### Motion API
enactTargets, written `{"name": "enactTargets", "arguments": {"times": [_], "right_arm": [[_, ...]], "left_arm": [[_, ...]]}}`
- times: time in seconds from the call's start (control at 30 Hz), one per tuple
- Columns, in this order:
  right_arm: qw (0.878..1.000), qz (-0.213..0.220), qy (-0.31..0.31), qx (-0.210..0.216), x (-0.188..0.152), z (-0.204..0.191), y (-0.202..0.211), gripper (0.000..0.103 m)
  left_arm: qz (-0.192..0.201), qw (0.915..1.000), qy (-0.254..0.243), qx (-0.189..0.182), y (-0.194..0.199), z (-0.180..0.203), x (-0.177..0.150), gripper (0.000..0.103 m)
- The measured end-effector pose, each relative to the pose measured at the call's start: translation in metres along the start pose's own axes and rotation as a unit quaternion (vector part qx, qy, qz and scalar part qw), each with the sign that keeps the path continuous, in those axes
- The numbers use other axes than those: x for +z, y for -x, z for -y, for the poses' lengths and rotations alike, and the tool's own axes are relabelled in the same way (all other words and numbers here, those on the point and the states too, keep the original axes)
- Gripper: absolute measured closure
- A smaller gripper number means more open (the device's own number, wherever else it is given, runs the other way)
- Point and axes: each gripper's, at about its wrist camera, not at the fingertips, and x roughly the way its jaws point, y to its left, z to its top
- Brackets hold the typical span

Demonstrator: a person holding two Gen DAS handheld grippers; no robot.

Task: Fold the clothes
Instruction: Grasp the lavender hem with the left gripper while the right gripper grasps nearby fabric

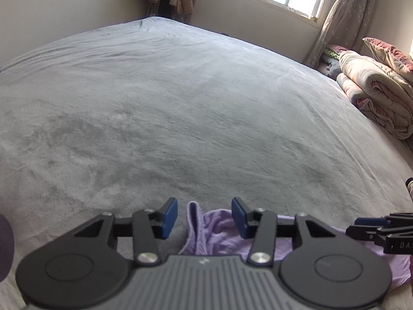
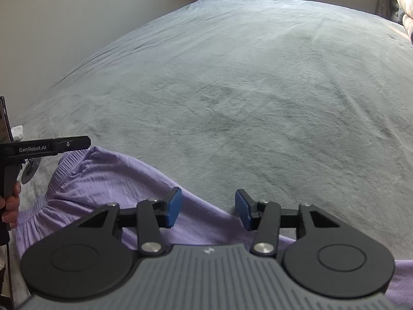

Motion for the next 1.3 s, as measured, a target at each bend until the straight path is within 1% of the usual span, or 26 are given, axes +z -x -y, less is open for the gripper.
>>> {"name": "enactTargets", "arguments": {"times": [0.03, 0.2, 0.27, 0.37, 0.4, 0.43, 0.47, 0.5, 0.57, 0.73, 0.83, 0.9, 1.07, 1.2, 1.3], "right_arm": [[1.000, -0.003, 0.000, 0.004, 0.003, -0.002, -0.004, 0.054], [1.000, -0.018, 0.010, 0.016, 0.011, -0.017, -0.022, 0.055], [0.999, -0.023, 0.019, 0.018, 0.012, -0.024, -0.029, 0.058], [0.999, -0.027, 0.041, 0.012, 0.012, -0.035, -0.034, 0.070], [0.998, -0.028, 0.049, 0.010, 0.011, -0.038, -0.035, 0.081], [0.998, -0.028, 0.053, 0.010, 0.012, -0.040, -0.034, 0.092], [0.998, -0.028, 0.056, 0.010, 0.012, -0.042, -0.034, 0.099], [0.998, -0.027, 0.058, 0.010, 0.013, -0.044, -0.033, 0.100], [0.998, -0.016, 0.065, 0.002, 0.014, -0.047, -0.032, 0.100], [0.997, 0.028, 0.065, -0.020, 0.022, -0.052, -0.029, 0.100], [0.996, 0.050, 0.068, -0.032, 0.028, -0.056, -0.031, 0.100], [0.995, 0.053, 0.070, -0.037, 0.032, -0.058, -0.036, 0.100], [0.994, 0.046, 0.080, -0.052, 0.035, -0.061, -0.058, 0.100], [0.993, 0.040, 0.087, -0.069, 0.030, -0.064, -0.073, 0.100], [0.992, 0.045, 0.086, -0.077, 0.029, -0.066, -0.072, 0.098]], "left_arm": [[-0.001, 1.0000, 0.007, -0.005, -0.001, -0.003, 0.000, 0.068], [-0.005, 0.9993, 0.031, -0.018, -0.003, -0.014, -0.002, 0.076], [-0.007, 0.9989, 0.039, -0.026, -0.005, -0.017, -0.002, 0.080], [-0.019, 0.9974, 0.054, -0.044, -0.011, -0.024, -0.002, 0.087], [-0.022, 0.9965, 0.062, -0.052, -0.013, -0.027, -0.003, 0.093], [-0.024, 0.9955, 0.071, -0.059, -0.015, -0.030, -0.004, 0.095], [-0.020, 0.9952, 0.074, -0.061, -0.015, -0.032, -0.004, 0.096], [-0.014, 0.9953, 0.074, -0.060, -0.015, -0.033, -0.004, 0.097], [0.008, 0.9954, 0.076, -0.059, -0.012, -0.035, -0.003, 0.097], [0.060, 0.9936, 0.074, -0.061, -0.007, -0.040, 0.002, 0.097], [0.080, 0.9941, 0.059, -0.043, -0.006, -0.038, 0.004, 0.097], [0.090, 0.9943, 0.047, -0.034, -0.008, -0.036, 0.004, 0.097], [0.073, 0.9968, 0.031, -0.006, -0.025, -0.040, -0.002, 0.097], [0.078, 0.9968, 0.017, 0.003, -0.030, -0.039, -0.007, 0.097], [0.078, 0.9969, 0.005, 0.012, -0.029, -0.035, -0.007, 0.094]]}}
